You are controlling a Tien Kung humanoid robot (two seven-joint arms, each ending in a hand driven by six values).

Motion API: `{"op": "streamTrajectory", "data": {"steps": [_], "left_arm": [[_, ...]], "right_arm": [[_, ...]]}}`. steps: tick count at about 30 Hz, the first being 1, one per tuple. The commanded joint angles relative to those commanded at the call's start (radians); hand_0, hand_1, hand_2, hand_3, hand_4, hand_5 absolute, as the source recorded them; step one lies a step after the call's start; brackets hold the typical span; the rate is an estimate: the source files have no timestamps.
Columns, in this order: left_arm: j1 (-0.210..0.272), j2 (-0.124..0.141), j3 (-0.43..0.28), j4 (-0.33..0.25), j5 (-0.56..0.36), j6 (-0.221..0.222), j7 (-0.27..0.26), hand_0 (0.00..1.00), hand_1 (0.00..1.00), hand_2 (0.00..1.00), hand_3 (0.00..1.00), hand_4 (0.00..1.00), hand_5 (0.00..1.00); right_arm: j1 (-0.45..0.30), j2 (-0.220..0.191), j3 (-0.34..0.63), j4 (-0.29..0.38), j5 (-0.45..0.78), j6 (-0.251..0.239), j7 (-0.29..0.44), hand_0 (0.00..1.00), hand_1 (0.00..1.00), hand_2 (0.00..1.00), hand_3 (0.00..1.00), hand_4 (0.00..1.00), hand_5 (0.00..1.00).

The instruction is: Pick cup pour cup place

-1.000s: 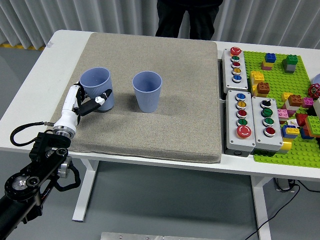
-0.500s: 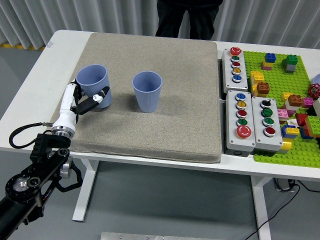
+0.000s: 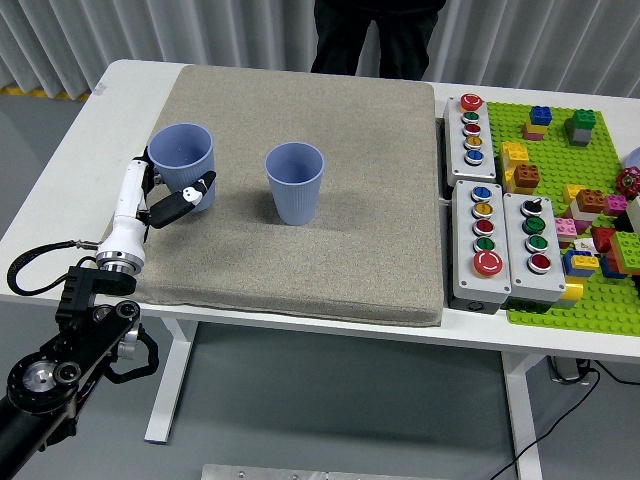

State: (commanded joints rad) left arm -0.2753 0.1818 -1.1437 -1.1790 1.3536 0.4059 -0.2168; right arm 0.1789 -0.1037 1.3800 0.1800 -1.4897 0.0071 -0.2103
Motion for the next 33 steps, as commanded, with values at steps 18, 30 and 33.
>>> {"op": "streamTrajectory", "data": {"steps": [18,30,33], "left_arm": [[-0.14,0.131,0.108,-0.126,0.33,-0.017,0.127,0.527,0.511,0.547,0.589,0.642,0.088],[-0.209,0.172,0.175,-0.139,0.551,-0.057,0.193,0.533,0.514,0.548,0.594,0.604,0.044],[-0.244,0.19,0.208,-0.132,0.594,-0.064,0.206,0.534,0.513,0.545,0.594,0.6,0.043]], "right_arm": [[-0.001,-0.005,-0.013,0.0,0.018,-0.002,-0.001,0.697,0.686,0.62,0.605,0.083,0.254],[0.003,-0.006,-0.014,0.0,0.021,-0.003,-0.001,0.696,0.685,0.62,0.604,0.082,0.252],[0.006,-0.007,-0.016,0.0,0.026,-0.004,-0.001,0.696,0.686,0.621,0.604,0.078,0.242]]}}
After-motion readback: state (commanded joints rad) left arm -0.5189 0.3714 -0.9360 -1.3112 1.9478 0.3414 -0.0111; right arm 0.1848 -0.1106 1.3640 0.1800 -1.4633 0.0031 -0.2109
